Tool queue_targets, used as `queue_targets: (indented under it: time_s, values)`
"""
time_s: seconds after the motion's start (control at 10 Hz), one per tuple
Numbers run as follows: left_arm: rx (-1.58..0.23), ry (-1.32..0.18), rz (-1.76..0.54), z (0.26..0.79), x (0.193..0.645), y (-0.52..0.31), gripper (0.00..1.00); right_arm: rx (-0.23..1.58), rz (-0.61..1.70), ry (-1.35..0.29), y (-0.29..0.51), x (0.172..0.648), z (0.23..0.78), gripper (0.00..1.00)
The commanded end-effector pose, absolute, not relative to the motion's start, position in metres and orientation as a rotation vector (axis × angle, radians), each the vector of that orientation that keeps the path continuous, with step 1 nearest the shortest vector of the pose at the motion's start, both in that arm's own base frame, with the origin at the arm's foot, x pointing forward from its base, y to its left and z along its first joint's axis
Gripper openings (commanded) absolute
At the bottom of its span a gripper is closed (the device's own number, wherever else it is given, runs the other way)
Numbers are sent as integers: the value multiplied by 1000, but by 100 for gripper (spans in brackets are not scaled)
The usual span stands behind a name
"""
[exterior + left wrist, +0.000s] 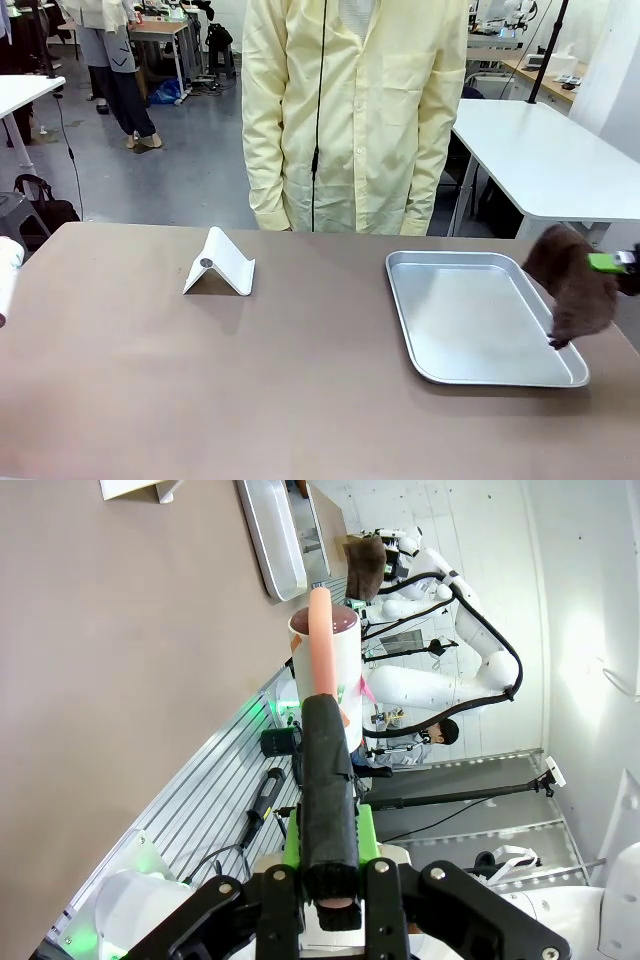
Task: Clean the surface of the table.
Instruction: Clean the area not pointed to by the person.
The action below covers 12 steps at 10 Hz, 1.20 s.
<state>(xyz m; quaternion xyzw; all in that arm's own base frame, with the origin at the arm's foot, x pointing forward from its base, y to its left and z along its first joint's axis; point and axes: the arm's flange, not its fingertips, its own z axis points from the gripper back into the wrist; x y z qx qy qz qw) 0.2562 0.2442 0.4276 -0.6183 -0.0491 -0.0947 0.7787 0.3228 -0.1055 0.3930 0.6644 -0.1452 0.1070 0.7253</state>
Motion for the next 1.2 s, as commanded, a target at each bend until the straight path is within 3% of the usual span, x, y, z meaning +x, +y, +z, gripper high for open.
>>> queue_targets:
  time_s: [0.0,0.3,0.4,1.1]
  values:
    - [-1342,-115,-204,431,256,242,22,1451,123,-354,-135,297,393,9]
    - [-1342,-115,-204,431,256,242,22,1448,-14,-490,-173,270,381,9]
    - [-1342,-115,-204,431,256,242,22,1436,83,-405,-162,284,382,9]
    - [-1342,-115,-204,431,256,242,22,1436,83,-405,-162,284,382,9]
